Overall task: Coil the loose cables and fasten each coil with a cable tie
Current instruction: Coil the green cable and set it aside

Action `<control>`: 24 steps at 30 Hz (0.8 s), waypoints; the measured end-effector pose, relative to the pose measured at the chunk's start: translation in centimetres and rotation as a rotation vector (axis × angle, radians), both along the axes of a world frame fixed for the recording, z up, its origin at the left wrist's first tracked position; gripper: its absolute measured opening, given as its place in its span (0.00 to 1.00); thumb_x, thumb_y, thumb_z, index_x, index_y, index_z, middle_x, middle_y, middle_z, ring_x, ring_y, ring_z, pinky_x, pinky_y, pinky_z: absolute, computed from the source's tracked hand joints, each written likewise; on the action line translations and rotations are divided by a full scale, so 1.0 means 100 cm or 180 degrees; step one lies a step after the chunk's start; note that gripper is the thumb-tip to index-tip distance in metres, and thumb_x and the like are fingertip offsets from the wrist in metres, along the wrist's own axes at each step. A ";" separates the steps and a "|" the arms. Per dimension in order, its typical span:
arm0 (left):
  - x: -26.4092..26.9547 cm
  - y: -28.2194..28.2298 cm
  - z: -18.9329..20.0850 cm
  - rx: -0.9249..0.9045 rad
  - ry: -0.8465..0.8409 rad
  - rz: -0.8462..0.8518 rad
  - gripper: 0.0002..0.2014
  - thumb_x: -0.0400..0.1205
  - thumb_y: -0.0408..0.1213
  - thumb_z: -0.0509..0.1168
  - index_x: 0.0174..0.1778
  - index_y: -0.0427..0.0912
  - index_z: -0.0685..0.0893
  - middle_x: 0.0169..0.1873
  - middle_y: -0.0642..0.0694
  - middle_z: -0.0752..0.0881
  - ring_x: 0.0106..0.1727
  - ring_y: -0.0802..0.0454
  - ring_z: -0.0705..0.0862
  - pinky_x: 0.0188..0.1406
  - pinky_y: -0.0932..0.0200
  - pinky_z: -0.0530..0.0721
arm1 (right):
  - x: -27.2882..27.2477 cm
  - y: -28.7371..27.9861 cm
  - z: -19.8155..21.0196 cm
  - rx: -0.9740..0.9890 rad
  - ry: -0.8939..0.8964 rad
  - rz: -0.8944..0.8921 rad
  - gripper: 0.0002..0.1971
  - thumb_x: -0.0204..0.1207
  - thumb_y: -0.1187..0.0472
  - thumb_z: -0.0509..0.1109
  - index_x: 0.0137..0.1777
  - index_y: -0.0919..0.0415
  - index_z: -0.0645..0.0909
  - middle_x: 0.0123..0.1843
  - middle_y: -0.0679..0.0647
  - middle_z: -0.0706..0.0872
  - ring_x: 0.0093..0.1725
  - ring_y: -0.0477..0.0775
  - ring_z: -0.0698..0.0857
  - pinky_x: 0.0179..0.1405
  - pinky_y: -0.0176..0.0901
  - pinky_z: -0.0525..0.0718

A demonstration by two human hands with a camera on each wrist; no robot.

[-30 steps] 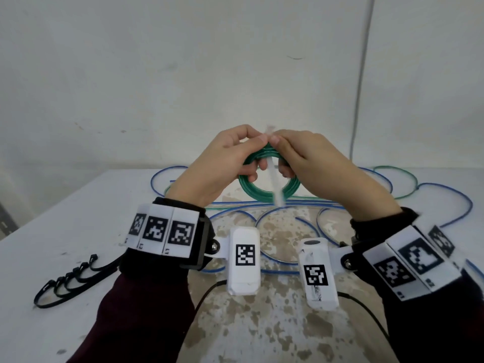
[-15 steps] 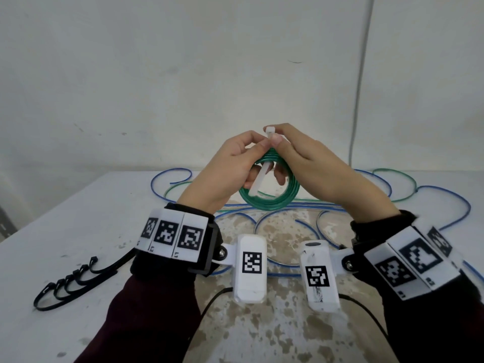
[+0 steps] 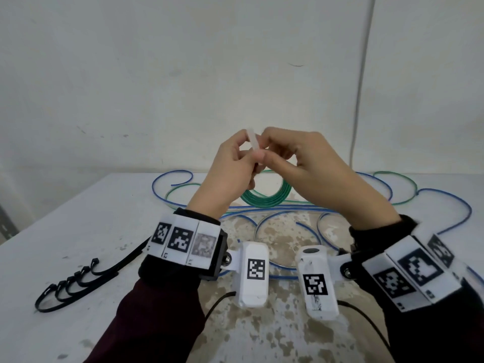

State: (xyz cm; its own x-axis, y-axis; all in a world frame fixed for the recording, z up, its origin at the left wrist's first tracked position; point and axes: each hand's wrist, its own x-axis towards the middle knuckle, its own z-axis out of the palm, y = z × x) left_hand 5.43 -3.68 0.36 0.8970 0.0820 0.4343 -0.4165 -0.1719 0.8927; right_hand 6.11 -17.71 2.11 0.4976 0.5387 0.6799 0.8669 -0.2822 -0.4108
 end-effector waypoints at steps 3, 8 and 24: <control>0.003 0.000 0.000 0.0218 -0.0151 0.0155 0.09 0.86 0.31 0.57 0.41 0.45 0.76 0.21 0.50 0.73 0.22 0.55 0.70 0.17 0.67 0.63 | 0.005 0.001 -0.001 0.0435 0.0355 -0.0049 0.20 0.84 0.52 0.59 0.37 0.67 0.77 0.26 0.55 0.74 0.28 0.51 0.73 0.30 0.42 0.73; 0.007 0.003 -0.003 0.0519 -0.0377 0.0368 0.07 0.86 0.35 0.59 0.42 0.46 0.76 0.16 0.55 0.76 0.18 0.62 0.71 0.18 0.71 0.67 | 0.015 -0.003 -0.003 0.0637 0.1488 0.0159 0.19 0.84 0.55 0.62 0.33 0.64 0.78 0.21 0.43 0.72 0.24 0.43 0.73 0.35 0.36 0.74; 0.008 -0.005 -0.008 0.0380 -0.0349 0.0267 0.04 0.87 0.35 0.58 0.49 0.42 0.78 0.18 0.50 0.71 0.18 0.53 0.62 0.16 0.66 0.65 | 0.021 -0.010 -0.006 0.0850 0.2550 0.0426 0.17 0.82 0.59 0.64 0.31 0.64 0.76 0.17 0.44 0.70 0.23 0.44 0.71 0.41 0.37 0.77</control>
State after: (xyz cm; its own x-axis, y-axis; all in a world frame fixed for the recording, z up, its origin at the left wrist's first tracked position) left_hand 6.20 -4.14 -0.46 0.8360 0.0966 0.5401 -0.4899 -0.3121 0.8140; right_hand 8.16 -18.68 1.56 0.8259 0.4989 0.2626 0.3057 -0.0048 -0.9521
